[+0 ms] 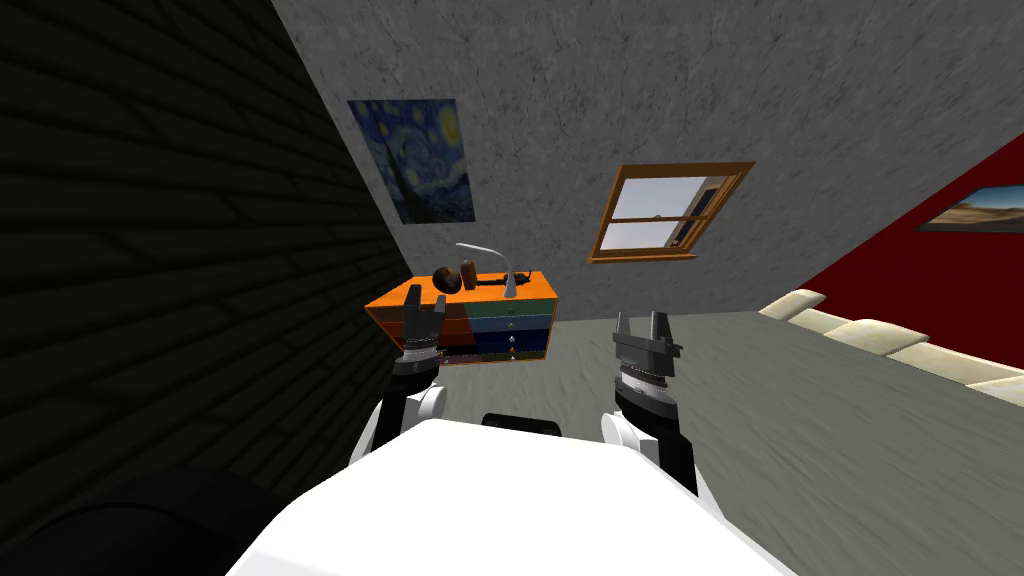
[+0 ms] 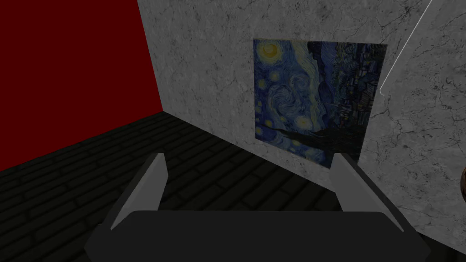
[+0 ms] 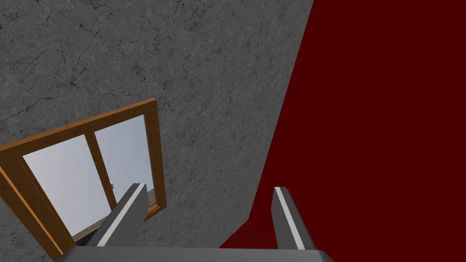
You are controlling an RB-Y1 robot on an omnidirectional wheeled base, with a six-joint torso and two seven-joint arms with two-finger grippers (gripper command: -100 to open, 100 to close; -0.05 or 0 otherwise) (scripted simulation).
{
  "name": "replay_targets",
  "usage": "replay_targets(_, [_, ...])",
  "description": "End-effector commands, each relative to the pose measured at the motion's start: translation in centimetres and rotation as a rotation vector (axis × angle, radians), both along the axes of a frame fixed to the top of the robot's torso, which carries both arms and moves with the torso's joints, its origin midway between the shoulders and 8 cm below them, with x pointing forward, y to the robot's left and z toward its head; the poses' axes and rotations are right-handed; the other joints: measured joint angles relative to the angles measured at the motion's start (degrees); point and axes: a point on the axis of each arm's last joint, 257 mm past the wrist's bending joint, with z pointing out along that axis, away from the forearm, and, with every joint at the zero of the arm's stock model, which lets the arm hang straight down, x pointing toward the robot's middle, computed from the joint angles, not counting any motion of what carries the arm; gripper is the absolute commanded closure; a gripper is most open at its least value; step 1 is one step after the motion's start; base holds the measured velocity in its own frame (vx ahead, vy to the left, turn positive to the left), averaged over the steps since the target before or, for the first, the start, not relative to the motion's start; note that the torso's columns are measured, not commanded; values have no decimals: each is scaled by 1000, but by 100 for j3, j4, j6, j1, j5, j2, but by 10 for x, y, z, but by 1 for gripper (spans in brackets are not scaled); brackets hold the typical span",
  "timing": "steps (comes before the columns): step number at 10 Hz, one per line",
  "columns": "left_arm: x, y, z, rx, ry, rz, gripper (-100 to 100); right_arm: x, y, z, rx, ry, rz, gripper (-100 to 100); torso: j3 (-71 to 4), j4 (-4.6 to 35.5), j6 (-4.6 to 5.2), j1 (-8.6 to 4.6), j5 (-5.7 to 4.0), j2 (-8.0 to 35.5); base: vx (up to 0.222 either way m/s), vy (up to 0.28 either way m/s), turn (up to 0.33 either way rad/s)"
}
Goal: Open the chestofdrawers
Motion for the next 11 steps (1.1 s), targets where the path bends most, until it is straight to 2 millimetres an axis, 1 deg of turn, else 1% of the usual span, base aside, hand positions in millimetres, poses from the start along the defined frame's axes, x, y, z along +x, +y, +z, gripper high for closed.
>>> replay_targets(1, [0,0,0,0,0,0,0,0,0,0,0,0,0,0,-467,235,0,0,0,232,0,0,0])
replay_targets(3, [0,0,0,0,0,0,0,0,0,0,0,0,0,0,-2014,1006,0,0,0,1003,0,0,0])
replay_targets(9, [0,0,0,0,0,0,0,0,0,0,0,0,0,0,-7073,3537,0,0,0,3539,0,0,0])
replay_targets(10, [2,-4,-4,29,9,-15,-100,0,0,0,0,0,0,0,-7919,3960,0,0,0,3962,18,-4,0])
replay_targets(11, [4,-7,-8,50,16,-26,-100,0,0,0,0,0,0,0,-8315,4148,0,0,0,4151,31,-11,-1])
